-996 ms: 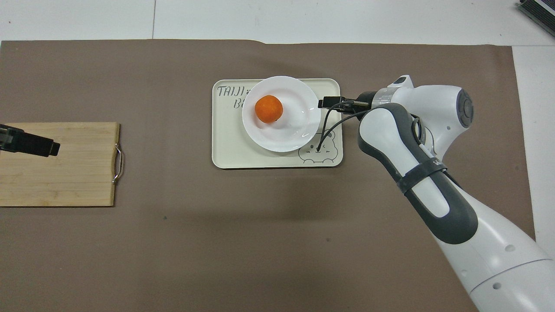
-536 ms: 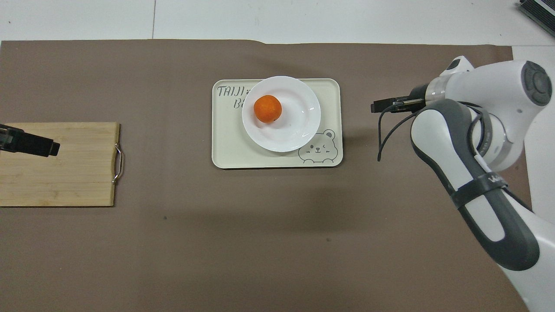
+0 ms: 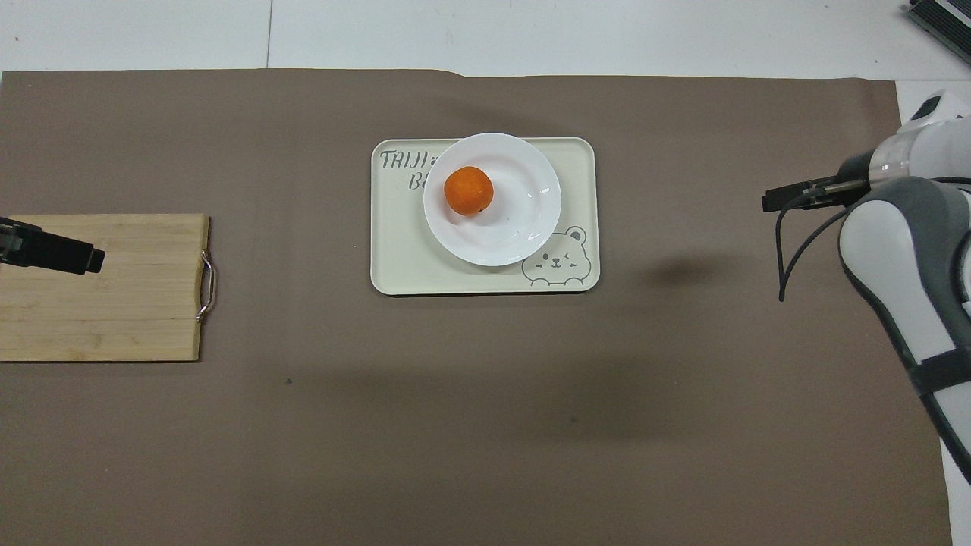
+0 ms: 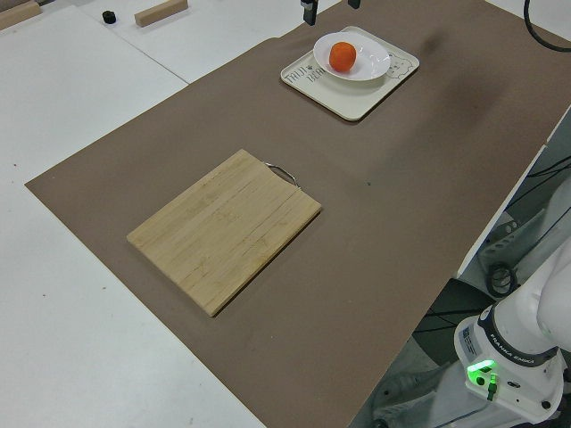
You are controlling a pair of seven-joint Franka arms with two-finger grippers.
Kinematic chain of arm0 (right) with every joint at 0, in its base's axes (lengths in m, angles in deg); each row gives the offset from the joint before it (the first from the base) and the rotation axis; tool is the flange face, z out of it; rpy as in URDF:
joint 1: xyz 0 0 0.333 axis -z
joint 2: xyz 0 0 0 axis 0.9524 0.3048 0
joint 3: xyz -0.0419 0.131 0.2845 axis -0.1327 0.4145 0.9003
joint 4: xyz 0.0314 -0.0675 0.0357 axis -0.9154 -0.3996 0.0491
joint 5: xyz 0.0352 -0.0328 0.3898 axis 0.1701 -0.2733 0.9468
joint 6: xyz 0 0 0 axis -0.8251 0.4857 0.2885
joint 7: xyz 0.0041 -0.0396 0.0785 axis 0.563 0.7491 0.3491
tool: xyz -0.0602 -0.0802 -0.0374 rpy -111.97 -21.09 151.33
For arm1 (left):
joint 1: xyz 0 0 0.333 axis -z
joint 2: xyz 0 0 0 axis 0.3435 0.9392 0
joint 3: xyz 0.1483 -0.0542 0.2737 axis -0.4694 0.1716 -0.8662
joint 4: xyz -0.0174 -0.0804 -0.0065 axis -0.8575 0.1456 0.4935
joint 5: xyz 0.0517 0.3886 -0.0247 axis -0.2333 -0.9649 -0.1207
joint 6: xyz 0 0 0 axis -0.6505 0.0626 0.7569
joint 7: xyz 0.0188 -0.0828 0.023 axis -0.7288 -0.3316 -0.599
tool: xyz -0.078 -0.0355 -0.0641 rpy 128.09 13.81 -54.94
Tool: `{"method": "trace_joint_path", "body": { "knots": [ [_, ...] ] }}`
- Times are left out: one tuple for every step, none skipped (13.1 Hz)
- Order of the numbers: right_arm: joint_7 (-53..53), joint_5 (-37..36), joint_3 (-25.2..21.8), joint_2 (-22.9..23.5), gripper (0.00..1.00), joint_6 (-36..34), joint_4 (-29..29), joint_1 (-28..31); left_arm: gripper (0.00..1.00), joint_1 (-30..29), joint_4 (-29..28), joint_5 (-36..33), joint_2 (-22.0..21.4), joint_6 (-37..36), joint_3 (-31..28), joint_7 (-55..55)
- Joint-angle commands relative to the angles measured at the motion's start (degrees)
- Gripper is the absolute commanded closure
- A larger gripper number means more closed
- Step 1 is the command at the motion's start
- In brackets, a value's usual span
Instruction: Place orange and plate with both arms
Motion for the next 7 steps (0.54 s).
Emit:
{"method": "trace_joint_path", "body": {
  "knots": [
    [-5.73,-2.96,0.38,-2.36,0.0,-5.78,1.92,0.27,0.0,-0.74,-1.48,-0.71,-1.42,-0.13,0.61,0.41],
    [-7.94,-4.61,0.38,-2.54,0.0,-7.89,3.93,0.27,0.0,-0.83,-1.48,-0.8,-1.42,-0.13,0.61,0.41],
    [-8.57,-6.37,0.38,-2.54,0.0,-11.04,5.69,0.36,0.0,-0.74,-1.48,-0.71,-1.42,-0.13,0.61,0.41],
    [-8.67,-6.73,0.38,-3.06,0.0,-13.6,6.93,0.53,0.0,-0.83,-1.48,-0.71,-1.42,-0.13,0.61,0.41],
    [-8.67,-6.91,1.07,-4.2,0.0,-14.75,7.2,2.54,0.0,-0.83,-1.48,-0.71,-1.42,-0.13,0.61,0.41],
    [-8.93,-6.91,1.77,-4.39,0.0,-16.68,8.16,3.6,0.0,-0.74,-1.48,-0.71,-1.42,-0.13,0.61,0.41],
    [-9.72,-6.91,1.69,-4.47,0.0,-19.05,8.95,3.18,0.0,-0.83,-1.48,-0.71,-1.42,-0.13,0.61,0.41]
  ]
}}
